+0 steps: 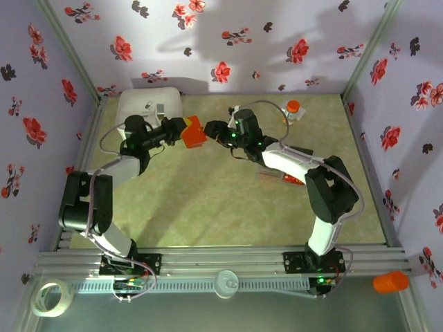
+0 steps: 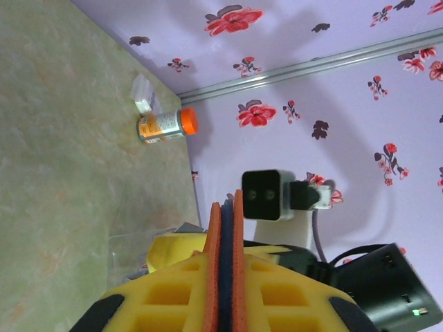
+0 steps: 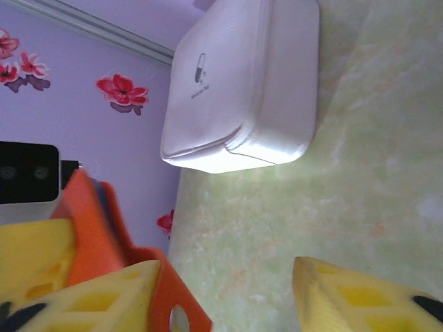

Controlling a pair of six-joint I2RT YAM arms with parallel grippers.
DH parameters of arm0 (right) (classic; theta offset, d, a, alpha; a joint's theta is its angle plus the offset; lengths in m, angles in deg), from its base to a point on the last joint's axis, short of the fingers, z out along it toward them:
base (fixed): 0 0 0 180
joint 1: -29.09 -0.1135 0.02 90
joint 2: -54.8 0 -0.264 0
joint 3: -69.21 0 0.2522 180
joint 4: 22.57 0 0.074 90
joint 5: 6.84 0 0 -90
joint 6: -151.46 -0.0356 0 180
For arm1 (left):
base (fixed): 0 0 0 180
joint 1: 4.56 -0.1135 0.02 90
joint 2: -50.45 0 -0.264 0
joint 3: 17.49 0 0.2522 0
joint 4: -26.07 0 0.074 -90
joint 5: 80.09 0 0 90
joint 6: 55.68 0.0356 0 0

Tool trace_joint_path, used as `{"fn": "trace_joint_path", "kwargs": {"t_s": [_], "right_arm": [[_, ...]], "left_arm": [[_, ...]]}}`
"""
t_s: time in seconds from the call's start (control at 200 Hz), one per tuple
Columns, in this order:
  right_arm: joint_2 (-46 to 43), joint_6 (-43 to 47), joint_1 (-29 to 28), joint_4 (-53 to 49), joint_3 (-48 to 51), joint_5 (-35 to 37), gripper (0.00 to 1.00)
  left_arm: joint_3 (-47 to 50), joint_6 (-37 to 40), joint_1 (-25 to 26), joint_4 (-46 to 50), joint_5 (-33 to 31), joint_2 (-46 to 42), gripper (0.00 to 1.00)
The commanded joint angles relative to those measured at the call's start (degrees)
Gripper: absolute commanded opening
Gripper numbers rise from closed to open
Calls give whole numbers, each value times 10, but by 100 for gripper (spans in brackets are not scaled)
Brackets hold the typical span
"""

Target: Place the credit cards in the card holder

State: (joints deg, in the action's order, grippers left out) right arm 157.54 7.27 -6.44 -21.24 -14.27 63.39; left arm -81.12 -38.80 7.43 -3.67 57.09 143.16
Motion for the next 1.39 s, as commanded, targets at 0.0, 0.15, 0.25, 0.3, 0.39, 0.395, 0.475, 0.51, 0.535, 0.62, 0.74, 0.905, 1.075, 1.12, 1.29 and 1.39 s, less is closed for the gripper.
{"fn": "trace_joint_path", "kwargs": {"t_s": [0.0, 0.15, 0.25, 0.3, 0.39, 0.395, 0.475, 0.51, 0.535, 0.62, 0.74, 0.905, 1.075, 1.12, 1.29, 1.39], "right_arm": [[-25, -23, 13, 38, 30, -7, 45], [-26, -53, 24, 88, 47, -26, 43], [-22, -85, 30, 139, 58, -49, 43], [-19, -104, 32, 168, 64, -60, 42], [-16, -137, 36, 217, 74, -73, 42], [-16, -139, 36, 220, 74, -74, 42], [-19, -158, 36, 252, 82, -80, 42], [-23, -161, 36, 261, 87, -82, 42], [-27, -163, 36, 268, 92, -81, 42], [-48, -157, 36, 270, 104, -77, 46], [-87, -119, 35, 224, 116, -59, 54], [-126, -57, 22, 142, 103, -34, 66], [-104, -36, 11, 101, 52, -34, 74], [-94, -36, 9, 100, 41, -35, 74], [-63, -34, 6, 94, 19, -35, 73], [-56, -39, 12, 106, 29, -34, 66]], "left_arm": [[-23, -30, -2, -71, 4, 3, 0], [-25, -46, 1, -89, -1, 5, 0], [-26, -53, 5, -99, -4, 4, 0], [-26, -61, 7, -109, -7, 5, 0], [-26, -78, 10, -130, -12, 8, 0], [-26, -78, 10, -132, -12, 8, 0], [-26, -93, 12, -151, -16, 11, 0], [-27, -97, 12, -157, -17, 12, 0], [-27, -100, 12, -160, -18, 13, 0], [-29, -101, 12, -161, -18, 14, 0], [-29, -101, 12, -160, -18, 16, 0], [-29, -100, 14, -161, -18, 21, 0], [-33, -102, 19, -165, -18, 27, 0], [-34, -103, 19, -165, -18, 27, 0], [-38, -105, 21, -165, -18, 28, 0], [-41, -109, 23, -169, -21, 27, 0]]}}
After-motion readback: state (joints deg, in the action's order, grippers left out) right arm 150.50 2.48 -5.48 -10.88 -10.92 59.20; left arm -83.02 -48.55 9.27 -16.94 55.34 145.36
